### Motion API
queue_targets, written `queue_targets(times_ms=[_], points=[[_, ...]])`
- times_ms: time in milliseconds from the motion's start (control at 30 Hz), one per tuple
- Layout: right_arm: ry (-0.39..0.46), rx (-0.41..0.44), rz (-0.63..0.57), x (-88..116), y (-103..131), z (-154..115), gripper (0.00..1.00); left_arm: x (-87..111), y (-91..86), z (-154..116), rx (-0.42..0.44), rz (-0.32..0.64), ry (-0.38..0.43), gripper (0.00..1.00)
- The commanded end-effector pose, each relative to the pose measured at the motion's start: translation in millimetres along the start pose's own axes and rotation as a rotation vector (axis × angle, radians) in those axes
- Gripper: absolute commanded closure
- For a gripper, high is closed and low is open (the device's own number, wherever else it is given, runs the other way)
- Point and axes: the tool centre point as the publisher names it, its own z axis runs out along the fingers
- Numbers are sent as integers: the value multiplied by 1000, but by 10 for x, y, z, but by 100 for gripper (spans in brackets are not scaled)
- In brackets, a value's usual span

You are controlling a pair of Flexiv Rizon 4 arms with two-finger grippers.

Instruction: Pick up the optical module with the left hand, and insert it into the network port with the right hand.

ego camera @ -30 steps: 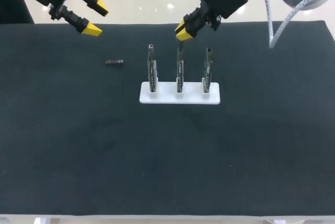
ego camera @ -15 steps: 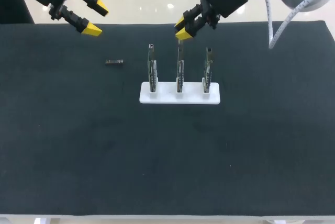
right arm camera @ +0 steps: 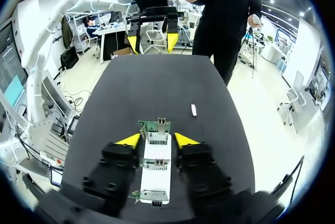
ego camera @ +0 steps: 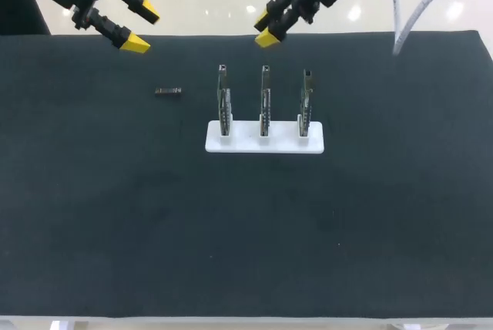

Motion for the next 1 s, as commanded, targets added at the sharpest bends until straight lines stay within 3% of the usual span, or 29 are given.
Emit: queue_targets(times_ms=[33,1000], points=[[-13,4,-3,71,-5,107,100,-3,8,3,1,-1,3,0],[19,7,7,368,9,359,100,-3,8,3,1,-1,3,0]])
